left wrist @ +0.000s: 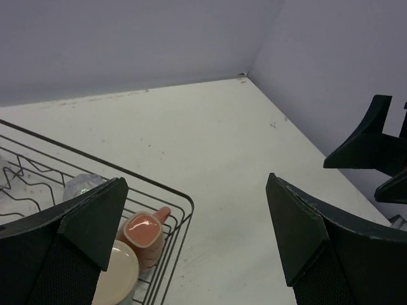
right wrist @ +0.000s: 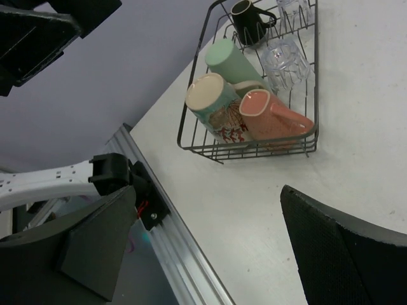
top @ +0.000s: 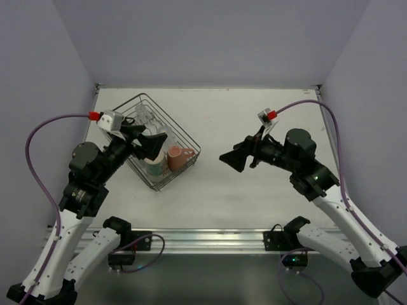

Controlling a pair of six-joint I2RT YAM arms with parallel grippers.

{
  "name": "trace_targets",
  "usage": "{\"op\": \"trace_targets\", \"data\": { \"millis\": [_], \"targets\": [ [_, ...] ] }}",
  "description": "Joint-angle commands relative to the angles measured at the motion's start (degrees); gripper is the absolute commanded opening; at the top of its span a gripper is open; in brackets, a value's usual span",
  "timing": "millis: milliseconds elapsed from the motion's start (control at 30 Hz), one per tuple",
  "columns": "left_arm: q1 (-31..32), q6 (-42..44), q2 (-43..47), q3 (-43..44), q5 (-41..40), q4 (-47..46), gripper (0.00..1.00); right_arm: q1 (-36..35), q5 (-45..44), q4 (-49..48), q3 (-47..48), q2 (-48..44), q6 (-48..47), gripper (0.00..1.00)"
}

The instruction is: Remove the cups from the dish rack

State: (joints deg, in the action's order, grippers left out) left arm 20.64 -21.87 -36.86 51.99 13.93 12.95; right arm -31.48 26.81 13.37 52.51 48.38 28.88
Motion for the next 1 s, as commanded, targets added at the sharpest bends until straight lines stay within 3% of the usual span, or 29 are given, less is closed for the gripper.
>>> {"op": "trace_targets", "data": {
  "millis": [0,167,400,600,800,900,967],
  "targets": [
    [-0.3,1.0,-0.2,0.8,-5.7,0.8,1.0,-3.6,-4.5,1.0,5.1,2.8,-4.4,0.99],
    [-0.3,-1.8,3.7,-1.2,-20.3,7.3,1.0,-10.1,-4.9,0.8,11.1,10.6,-9.2,0.99],
    [-0.3,-8.8,10.8,-2.9,-45.6,19.1,1.0,-16.3,-4.0,2.5,27.5,27.0,-15.5,0.99],
    [-0.3,-7.5,16.1,-4.6,-49.4,18.3,1.0,-20.9,-5.4,10.1,43.7,41.3,-22.0,0.99],
    [-0.3,-5.7,19.4,-8.1,-47.1,14.6,1.0,-23.8,-7.2,15.0,53.5,51.4,-25.5,0.99],
    [-0.3,-6.2,18.1,-8.0,-44.9,14.8,1.0,-24.6,-11.4,16.9,55.5,54.4,-26.7,0.99],
    [-0.3,-6.8,17.6,-8.7,-41.6,14.0,1.0,-24.7,-13.5,15.3,51.3,53.4,-25.7,0.99]
  ]
}}
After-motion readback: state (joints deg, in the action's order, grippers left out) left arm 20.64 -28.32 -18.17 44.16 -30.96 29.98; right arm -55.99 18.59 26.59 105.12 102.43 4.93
